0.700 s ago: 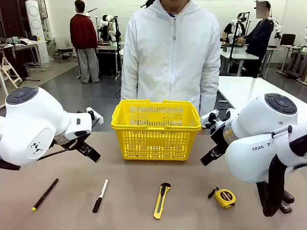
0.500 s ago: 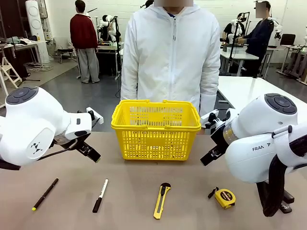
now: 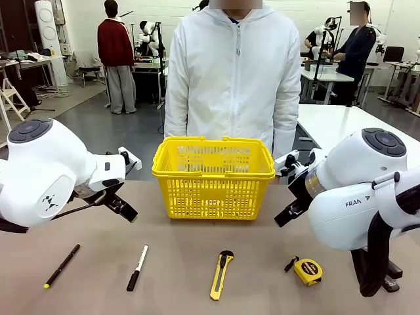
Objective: Place the items the person wants into the basket.
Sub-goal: Pick up the item the person points to and place it in the Market Basket.
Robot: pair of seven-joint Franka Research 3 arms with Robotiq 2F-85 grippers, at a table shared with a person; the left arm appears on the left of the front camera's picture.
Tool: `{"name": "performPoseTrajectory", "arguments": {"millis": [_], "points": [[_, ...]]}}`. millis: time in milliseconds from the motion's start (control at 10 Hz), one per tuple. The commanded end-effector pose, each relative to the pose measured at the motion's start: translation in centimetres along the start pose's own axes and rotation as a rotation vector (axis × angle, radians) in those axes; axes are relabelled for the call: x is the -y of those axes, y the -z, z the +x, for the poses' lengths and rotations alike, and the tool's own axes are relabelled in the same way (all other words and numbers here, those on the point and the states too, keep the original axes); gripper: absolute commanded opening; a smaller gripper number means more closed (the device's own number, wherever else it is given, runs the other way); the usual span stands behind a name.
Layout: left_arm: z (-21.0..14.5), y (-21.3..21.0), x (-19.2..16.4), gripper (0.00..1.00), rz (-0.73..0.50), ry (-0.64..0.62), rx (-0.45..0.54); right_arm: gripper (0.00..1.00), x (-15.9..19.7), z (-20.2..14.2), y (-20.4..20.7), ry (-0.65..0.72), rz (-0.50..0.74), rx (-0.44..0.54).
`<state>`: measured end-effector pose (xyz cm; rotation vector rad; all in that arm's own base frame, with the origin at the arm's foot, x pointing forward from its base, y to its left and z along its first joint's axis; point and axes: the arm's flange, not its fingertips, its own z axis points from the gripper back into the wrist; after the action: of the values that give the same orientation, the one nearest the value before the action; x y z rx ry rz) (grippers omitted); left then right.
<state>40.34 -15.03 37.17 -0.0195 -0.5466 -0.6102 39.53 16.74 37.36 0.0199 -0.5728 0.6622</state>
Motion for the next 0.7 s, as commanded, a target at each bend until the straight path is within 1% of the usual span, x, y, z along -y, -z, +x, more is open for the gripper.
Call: {"name": "performPoseTrajectory", "arguments": {"millis": [0,400,500,600], "points": [[0.0,0.0,0.0,1.00,0.000,0.000,0.000,1.00,0.0,0.0,0.0,0.001,0.000,0.000],[0.0,0.0,0.0,1.00,0.000,0.000,0.000,1.00,0.0,0.0,0.0,0.000,0.000,0.000],[1.6,-4.0,-0.4,1.00,0.033,0.046,-0.036,1.00,0.2,1.7,-4.0,0.005,-0.027,-0.014],[3.5,-7.8,-0.9,1.00,0.019,0.083,-0.065,1.00,1.1,3.4,-8.0,0.044,-0.054,-0.027]]}}
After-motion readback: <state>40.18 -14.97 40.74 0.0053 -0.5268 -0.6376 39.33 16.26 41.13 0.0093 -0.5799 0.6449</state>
